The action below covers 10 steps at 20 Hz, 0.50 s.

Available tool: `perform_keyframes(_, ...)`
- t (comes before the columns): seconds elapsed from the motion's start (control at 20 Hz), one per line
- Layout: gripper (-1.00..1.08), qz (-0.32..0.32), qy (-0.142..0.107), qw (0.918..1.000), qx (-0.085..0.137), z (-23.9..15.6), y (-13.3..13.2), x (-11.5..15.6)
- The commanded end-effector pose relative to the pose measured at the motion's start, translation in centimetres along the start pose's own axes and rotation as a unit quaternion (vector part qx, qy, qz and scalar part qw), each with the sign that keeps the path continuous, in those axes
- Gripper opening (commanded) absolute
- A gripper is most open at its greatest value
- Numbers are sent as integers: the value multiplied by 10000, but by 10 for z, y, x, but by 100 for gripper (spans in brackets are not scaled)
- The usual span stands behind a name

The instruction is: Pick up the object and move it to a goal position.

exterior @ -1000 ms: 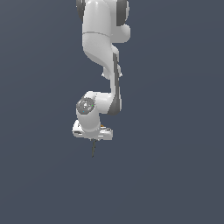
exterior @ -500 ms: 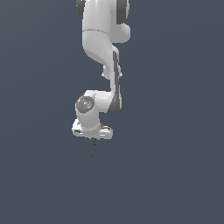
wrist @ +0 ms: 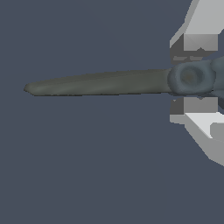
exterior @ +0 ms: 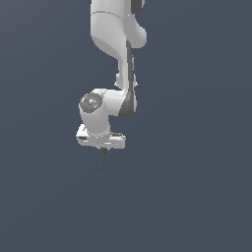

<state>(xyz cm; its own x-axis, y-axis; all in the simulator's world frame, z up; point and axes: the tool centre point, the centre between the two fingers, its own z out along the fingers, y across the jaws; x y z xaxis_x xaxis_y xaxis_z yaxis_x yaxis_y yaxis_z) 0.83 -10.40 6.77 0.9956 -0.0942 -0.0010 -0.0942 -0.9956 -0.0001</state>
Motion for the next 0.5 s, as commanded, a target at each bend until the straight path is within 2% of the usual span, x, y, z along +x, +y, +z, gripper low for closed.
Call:
perform_keyframes(0.0, -100, 1, 9, 10000, -1, -22, 3, -4)
perform_keyframes(0.45, -100, 2, 8, 10000, 2, -119, 17, -27)
